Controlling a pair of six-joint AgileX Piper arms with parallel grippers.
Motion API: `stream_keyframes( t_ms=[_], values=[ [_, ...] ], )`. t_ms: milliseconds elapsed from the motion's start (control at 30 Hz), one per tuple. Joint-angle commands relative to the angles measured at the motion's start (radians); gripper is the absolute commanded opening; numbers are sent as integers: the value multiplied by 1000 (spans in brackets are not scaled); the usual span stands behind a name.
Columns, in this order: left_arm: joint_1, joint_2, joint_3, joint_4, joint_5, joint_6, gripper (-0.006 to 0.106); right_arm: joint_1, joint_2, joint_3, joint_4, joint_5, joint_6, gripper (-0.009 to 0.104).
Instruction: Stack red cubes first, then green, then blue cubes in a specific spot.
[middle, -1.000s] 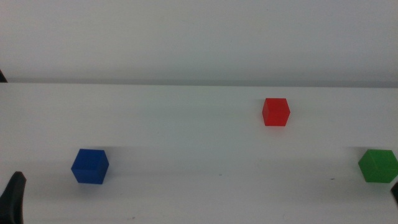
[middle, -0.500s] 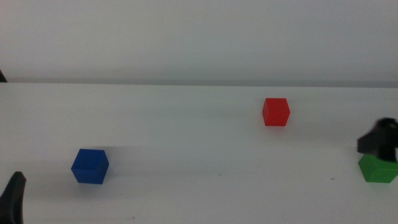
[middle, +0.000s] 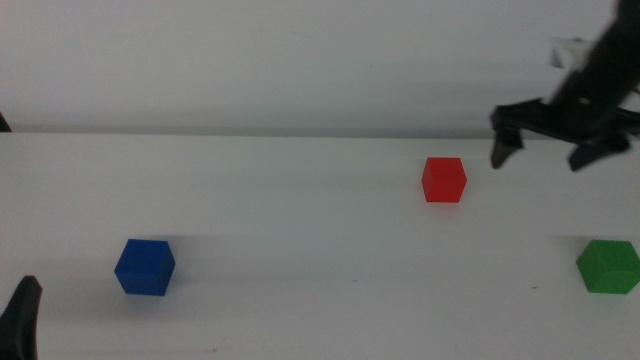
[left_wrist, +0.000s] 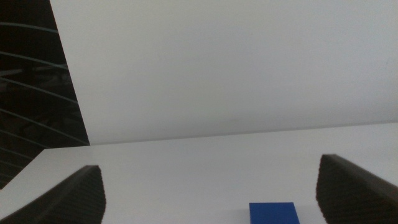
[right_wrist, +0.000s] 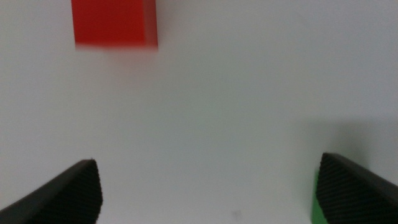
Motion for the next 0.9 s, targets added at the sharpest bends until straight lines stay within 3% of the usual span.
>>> stream_keyframes(
  t_ms=[0, 300, 567, 867],
  values=[
    [2, -42, 41, 0, -16, 2, 91, 21, 93, -128, -8, 48, -10, 90],
    [2, -42, 41, 0, -16, 0, 91, 95, 324, -397, -8, 116, 51, 90],
    [2, -42, 41, 0, -16, 0, 91, 109, 372, -408, -61, 98, 98, 90],
    [2, -42, 41, 0, -16, 0, 91, 109, 430, -408, -30, 24, 108, 85]
  ],
)
